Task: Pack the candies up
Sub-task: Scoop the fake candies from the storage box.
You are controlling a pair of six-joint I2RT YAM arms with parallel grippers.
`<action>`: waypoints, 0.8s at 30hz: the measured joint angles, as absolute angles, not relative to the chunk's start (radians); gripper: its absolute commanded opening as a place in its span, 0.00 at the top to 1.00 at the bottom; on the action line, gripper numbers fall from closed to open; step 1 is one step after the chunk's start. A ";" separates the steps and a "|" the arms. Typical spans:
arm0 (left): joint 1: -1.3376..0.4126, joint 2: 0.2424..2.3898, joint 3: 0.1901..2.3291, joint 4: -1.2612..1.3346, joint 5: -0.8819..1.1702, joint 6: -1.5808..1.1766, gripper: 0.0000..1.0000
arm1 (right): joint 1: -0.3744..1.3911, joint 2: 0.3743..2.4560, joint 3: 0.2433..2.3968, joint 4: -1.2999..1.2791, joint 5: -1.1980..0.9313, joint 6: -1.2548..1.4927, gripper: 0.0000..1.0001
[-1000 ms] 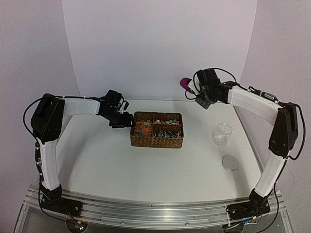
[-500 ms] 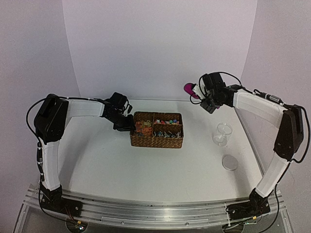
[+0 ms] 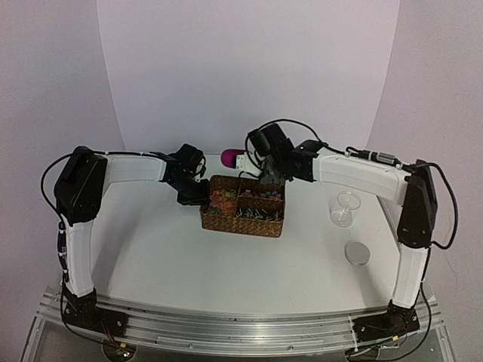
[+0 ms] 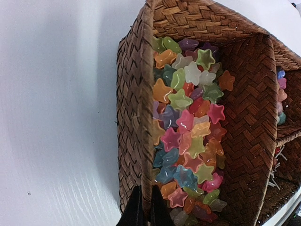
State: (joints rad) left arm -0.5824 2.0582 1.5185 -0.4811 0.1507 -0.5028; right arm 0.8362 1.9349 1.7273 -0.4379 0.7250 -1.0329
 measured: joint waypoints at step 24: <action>-0.678 2.058 1.634 -0.704 0.021 -0.577 1.00 | 0.904 2.203 1.892 -0.438 0.920 -1.459 1.00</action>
State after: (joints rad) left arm -0.6783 2.0579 1.6336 -0.7044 0.0213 -0.5774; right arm 0.9039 2.2027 1.8916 -0.4379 0.9203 -1.4586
